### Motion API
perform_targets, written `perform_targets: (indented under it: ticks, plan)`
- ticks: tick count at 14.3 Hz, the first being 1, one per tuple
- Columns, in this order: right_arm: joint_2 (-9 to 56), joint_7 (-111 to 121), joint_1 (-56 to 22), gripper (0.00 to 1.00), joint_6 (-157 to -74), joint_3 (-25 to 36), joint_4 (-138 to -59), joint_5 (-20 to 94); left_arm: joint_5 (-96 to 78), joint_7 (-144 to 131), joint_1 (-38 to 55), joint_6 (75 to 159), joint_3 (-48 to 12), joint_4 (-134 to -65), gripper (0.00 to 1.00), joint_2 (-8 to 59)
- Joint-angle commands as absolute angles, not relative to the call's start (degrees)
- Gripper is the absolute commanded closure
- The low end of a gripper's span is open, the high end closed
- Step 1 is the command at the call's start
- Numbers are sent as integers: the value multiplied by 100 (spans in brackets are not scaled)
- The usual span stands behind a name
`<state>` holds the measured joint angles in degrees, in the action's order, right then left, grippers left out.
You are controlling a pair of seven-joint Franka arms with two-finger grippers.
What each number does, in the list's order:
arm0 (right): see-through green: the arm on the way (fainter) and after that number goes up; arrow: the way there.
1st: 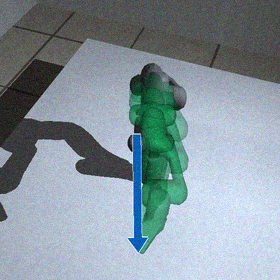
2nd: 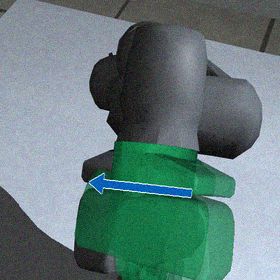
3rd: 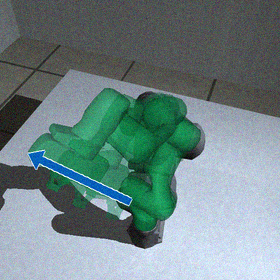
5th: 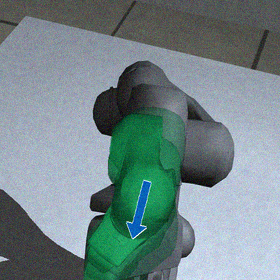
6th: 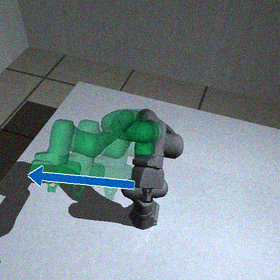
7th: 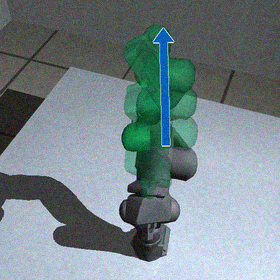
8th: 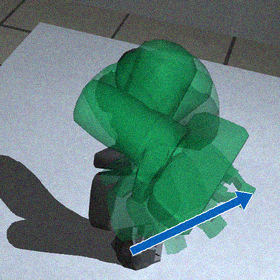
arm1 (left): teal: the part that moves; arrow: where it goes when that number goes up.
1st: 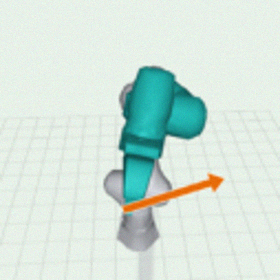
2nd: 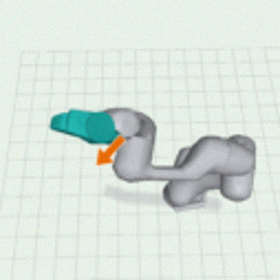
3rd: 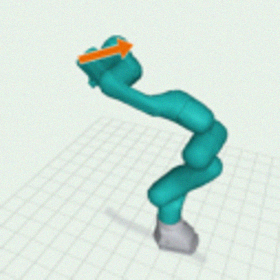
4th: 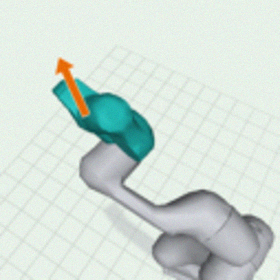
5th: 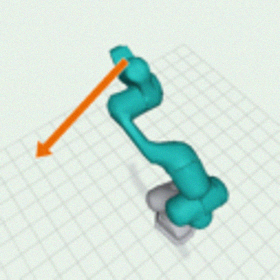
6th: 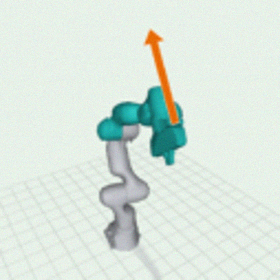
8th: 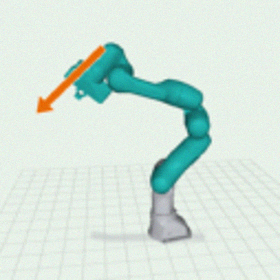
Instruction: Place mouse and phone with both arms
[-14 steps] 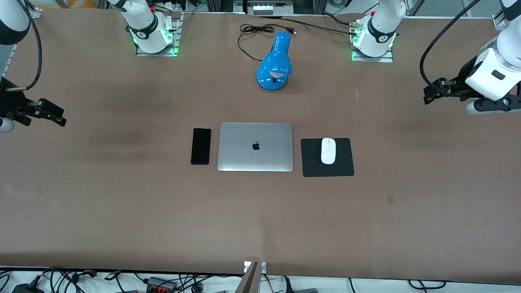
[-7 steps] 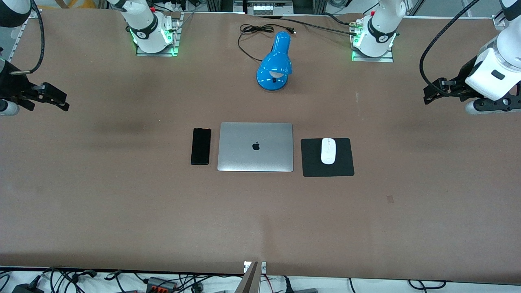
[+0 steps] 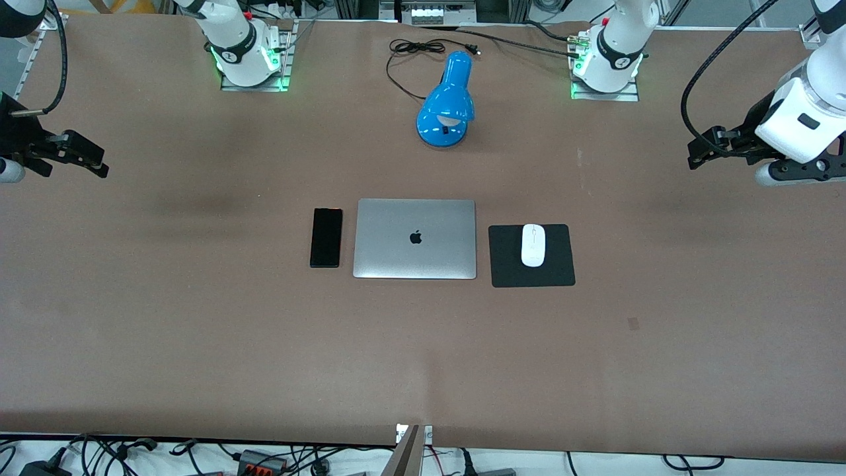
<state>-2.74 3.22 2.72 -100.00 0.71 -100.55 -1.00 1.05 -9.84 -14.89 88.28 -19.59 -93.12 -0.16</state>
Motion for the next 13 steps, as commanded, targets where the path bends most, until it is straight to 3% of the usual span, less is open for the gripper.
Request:
perform_targets:
  ticks: [1,13]
  plan:
    - [-404,360,290,0,-9949,44,-10169,-53,88,-853,-1547,8815,-1960,-9325,0,-79]
    - [-422,378,281,0,-9861,9,-10178,-62,70,-844,-1626,8815,-1960,-9325,0,-79]
